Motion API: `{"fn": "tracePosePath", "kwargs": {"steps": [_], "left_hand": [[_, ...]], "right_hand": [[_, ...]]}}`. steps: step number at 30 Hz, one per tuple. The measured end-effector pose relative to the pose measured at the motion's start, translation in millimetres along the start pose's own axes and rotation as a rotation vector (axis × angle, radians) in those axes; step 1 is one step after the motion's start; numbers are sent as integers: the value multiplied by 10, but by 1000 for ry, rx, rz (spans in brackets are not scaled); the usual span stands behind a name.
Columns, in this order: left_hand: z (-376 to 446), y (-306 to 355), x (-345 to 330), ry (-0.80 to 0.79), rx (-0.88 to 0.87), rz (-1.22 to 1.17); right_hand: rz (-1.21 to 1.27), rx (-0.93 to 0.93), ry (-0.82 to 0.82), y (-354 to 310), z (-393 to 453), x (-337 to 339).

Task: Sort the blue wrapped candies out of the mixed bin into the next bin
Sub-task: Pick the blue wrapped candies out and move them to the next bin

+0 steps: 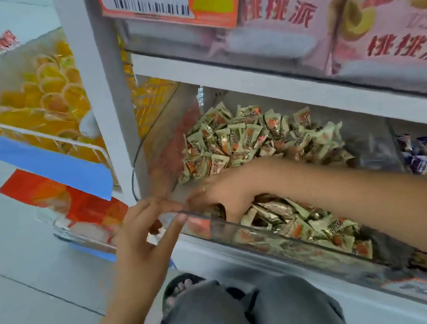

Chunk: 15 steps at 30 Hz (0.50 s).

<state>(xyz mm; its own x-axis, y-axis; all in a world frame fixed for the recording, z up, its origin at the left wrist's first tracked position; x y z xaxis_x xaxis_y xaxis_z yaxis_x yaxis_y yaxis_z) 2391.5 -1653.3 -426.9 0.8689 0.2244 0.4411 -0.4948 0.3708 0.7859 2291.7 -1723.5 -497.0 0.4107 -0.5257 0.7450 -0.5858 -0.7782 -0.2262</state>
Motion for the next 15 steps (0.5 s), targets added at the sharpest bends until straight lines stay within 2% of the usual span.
{"fn": "tracePosePath", "kwargs": {"steps": [2,3,6,9,15], "left_hand": [[11,-34,-23,-4,2,-26],[13,-44,-29,-8,-1,-27],[20,-77,-27,-10,8,-26],[24,-108,-24,2,22,-26],[7,-140,-52,11,47,-39]], "right_hand": [[-170,24,-3,-22,179,-110],[-178,31,1,-22,203,-116],[-108,51,119,141,81,188],[75,-66,284,507,-130,604],[72,-142,333,680,-294,750]]}}
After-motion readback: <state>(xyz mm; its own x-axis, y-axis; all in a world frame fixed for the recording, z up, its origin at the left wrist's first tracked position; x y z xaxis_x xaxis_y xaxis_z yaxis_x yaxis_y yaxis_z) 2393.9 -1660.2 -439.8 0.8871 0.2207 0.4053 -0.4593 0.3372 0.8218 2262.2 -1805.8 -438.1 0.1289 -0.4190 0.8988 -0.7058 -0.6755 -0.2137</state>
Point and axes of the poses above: each hand's wrist, its own z-axis towards the middle knuckle, its own x-axis out of the back of the hand, y = z × x, the point moved 9 cm from there along z, towards the middle knuckle, and after that the axes turned 1 degree about -z, right-handed, at the moved point
